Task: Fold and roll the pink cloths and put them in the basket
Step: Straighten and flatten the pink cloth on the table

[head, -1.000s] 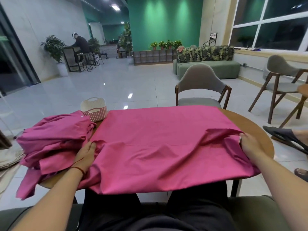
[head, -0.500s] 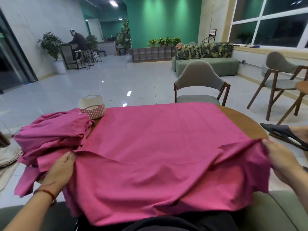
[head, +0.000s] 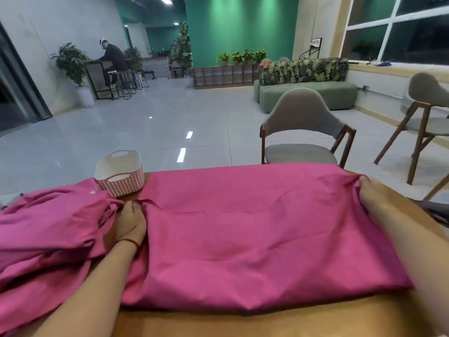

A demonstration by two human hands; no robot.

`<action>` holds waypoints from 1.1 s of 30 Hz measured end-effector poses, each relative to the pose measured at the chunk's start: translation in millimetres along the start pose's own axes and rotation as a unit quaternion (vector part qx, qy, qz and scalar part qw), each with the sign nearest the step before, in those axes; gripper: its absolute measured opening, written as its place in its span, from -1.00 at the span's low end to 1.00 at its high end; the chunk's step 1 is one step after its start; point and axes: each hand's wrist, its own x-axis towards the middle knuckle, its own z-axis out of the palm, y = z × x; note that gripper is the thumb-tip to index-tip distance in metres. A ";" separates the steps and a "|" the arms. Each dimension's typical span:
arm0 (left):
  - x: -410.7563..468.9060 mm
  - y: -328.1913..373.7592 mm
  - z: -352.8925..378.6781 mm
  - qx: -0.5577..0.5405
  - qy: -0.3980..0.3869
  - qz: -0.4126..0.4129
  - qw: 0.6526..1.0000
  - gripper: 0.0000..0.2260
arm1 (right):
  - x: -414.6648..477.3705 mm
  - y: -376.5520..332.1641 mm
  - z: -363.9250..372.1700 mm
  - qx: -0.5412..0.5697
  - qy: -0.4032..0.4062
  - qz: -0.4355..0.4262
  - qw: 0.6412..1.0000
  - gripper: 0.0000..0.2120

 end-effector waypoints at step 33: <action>-155.7 -49.1 -121.1 -0.018 0.063 0.053 0.996 -0.37 | -127.2 121.0 -108.9 0.215 0.085 0.017 0.973 -0.38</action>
